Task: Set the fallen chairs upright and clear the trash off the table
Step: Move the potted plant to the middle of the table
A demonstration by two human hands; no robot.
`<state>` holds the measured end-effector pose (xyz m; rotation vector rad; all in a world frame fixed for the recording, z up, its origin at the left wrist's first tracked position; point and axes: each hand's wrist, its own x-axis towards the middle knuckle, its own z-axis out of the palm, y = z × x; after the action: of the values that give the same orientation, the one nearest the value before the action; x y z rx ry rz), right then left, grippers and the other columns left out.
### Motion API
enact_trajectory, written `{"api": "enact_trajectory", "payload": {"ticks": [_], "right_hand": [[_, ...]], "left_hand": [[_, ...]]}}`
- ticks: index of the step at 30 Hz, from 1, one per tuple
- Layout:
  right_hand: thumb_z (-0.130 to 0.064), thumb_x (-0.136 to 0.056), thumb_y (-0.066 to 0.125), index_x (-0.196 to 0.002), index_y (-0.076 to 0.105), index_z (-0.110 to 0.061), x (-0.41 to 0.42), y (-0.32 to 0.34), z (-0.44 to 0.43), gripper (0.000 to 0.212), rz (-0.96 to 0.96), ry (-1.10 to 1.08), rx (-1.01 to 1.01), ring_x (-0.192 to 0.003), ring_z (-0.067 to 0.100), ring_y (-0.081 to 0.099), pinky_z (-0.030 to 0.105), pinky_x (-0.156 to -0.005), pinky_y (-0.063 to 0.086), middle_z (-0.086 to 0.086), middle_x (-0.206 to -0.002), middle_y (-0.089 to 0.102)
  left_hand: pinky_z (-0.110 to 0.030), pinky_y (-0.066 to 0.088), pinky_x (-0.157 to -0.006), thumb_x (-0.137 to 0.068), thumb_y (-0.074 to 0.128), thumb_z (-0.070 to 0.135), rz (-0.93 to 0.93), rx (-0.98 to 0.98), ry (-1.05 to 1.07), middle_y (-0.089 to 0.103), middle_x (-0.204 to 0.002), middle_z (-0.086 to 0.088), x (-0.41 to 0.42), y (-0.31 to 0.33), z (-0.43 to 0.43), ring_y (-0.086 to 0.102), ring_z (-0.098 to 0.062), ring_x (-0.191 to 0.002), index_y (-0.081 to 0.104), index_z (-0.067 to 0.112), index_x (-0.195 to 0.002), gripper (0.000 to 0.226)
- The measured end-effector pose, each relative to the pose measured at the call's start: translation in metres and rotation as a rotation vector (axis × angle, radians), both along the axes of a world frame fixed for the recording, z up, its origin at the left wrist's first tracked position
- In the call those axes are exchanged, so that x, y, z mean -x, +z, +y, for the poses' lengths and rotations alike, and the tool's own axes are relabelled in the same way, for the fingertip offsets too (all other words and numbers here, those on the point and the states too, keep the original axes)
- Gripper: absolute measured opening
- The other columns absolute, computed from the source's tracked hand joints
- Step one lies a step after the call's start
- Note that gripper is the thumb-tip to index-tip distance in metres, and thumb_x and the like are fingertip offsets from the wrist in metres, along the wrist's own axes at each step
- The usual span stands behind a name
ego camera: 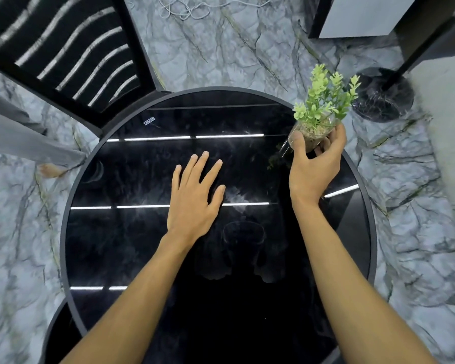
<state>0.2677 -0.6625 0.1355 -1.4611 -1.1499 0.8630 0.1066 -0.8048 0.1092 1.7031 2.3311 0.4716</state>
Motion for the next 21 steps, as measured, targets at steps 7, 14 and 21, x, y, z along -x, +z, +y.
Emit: {"api": "enact_trajectory", "payload": {"ticks": [7, 14, 21], "right_hand": [[-0.03, -0.082, 0.076, -0.14, 0.044, -0.021, -0.007, 0.002, -0.004, 0.067, -0.017, 0.045, -0.03, -0.119, 0.01, 0.058, 0.033, -0.102, 0.049, -0.008, -0.13, 0.058], [-0.025, -0.083, 0.076, -0.135, 0.046, -0.028, -0.01, 0.013, -0.041, 0.06, -0.023, 0.159, -0.049, -0.116, 0.006, 0.059, 0.029, -0.101, 0.049, -0.011, -0.127, 0.06], [-0.022, -0.084, 0.075, -0.136, 0.047, -0.022, 0.0, 0.025, -0.097, 0.059, -0.049, 0.268, -0.06, -0.114, 0.0, 0.058, 0.023, -0.098, 0.048, -0.018, -0.122, 0.058]], "left_hand": [[-0.042, -0.001, -0.124, -0.102, 0.04, 0.04, -0.015, -0.015, 0.004, 0.021, -0.163, 0.003, 0.0, 0.001, -0.001, 0.008, -0.015, -0.153, 0.034, 0.029, -0.152, 0.051], [-0.042, -0.002, -0.124, -0.101, 0.041, 0.041, -0.095, -0.039, 0.002, 0.021, -0.163, 0.002, 0.0, 0.008, -0.01, 0.008, -0.016, -0.153, 0.035, 0.028, -0.151, 0.052], [-0.042, -0.001, -0.124, -0.102, 0.042, 0.039, -0.097, -0.051, 0.05, 0.019, -0.164, 0.001, 0.008, 0.027, -0.061, 0.007, -0.016, -0.153, 0.033, 0.027, -0.152, 0.052]]}}
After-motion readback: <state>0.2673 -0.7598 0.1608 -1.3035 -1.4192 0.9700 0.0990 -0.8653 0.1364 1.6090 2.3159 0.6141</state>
